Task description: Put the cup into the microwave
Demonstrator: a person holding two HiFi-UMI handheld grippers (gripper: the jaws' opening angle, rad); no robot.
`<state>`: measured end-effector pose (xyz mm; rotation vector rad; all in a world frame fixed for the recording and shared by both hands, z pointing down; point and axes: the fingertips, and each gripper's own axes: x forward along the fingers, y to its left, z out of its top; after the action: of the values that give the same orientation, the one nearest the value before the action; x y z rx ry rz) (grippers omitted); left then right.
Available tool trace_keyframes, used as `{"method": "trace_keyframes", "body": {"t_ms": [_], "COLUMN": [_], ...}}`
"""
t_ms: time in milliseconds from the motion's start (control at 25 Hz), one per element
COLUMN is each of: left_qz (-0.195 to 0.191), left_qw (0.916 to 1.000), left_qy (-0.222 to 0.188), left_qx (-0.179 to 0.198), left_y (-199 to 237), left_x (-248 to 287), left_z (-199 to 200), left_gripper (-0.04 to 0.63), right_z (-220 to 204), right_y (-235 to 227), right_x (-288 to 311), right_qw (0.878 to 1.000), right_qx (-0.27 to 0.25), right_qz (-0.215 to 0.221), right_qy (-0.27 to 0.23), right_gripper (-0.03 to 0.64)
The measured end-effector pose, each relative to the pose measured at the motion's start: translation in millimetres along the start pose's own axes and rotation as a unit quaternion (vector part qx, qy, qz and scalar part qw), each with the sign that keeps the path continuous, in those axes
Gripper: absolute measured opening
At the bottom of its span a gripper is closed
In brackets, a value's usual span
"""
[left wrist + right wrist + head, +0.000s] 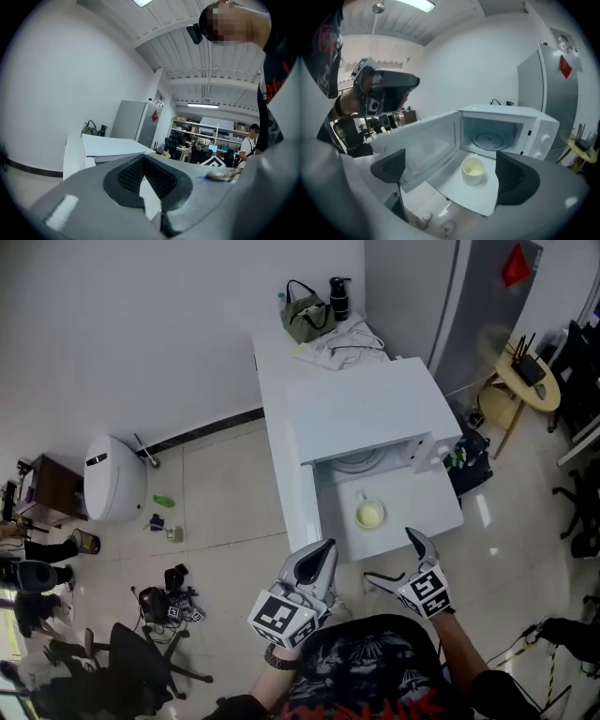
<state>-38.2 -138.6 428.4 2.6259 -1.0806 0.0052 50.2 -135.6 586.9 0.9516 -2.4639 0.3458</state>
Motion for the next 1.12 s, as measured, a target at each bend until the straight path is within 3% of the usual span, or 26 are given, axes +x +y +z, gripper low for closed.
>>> {"method": "trace_keyframes", "body": {"t_ms": [160,400,880,1080,1120], "left_qz": [0.023,0.059,0.132,0.149,0.150], "left_qw": [0.9997,0.9980,0.9908,0.9881,0.9878], "left_qy": [0.010,0.019,0.027,0.036,0.039], "left_qx": [0.004,0.011,0.014,0.012,0.012], "left_y": [5,13,33,39,40], "left_x": [14,22,9,3,2], "left_z": [0,-6,-19,-20,-19], "left_gripper": [0.002,0.002,0.002,0.002,0.002], "right_z": [-55,-121,-148,-140,-139], "right_y": [-35,-72,-102,-100,-98], "right_x": [35,94,184,199,201], "right_qw": [0.998,0.992,0.987,0.989,0.989], "right_qx": [0.025,0.022,-0.002,-0.019,-0.021], "right_qz": [0.014,0.027,0.043,0.038,0.042], "right_qy": [0.052,0.123,0.154,0.142,0.141], "right_gripper": [0.591,0.591,0.575,0.445,0.443]}}
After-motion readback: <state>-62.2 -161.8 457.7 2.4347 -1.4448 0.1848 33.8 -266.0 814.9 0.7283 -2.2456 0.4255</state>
